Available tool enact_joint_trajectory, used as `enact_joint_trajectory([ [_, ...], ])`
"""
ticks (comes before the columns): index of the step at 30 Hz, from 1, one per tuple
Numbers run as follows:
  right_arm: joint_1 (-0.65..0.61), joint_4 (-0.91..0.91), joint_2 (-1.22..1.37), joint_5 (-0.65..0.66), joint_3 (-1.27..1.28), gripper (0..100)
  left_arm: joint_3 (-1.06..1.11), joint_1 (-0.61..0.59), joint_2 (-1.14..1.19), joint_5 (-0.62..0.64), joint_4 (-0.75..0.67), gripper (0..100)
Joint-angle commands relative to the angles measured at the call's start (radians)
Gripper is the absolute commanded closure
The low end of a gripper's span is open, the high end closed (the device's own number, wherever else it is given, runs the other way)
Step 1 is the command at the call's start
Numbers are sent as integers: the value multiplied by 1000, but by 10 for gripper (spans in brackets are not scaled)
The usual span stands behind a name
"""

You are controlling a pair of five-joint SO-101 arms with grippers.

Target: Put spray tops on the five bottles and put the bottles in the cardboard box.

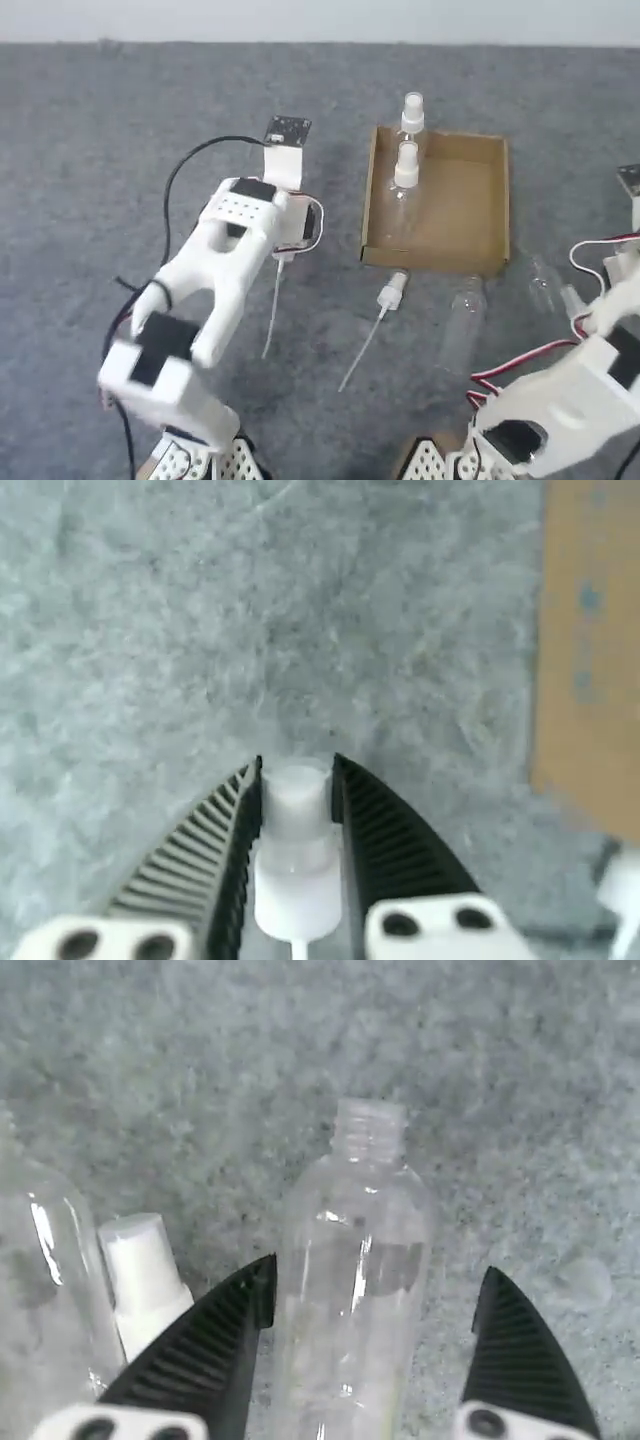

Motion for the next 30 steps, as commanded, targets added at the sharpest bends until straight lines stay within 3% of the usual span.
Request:
enact_joint_trajectory([
  [1,4,-8,-12,14,-60,739,87,-5,-247,-48,14,960],
  [9,-24,-18,128,12,-68,924,234,-6,-537,-75,14,960],
  [16,-27,1,91,-3,-115,991,292,-6,-692,-75,18,960],
  [21,-87,136,-94,-176,-235,993,242,-60,-812,-101,20,960],
  [30,-415,283,-539,-448,-236,993,-42,-218,-1002,-101,158,958],
])
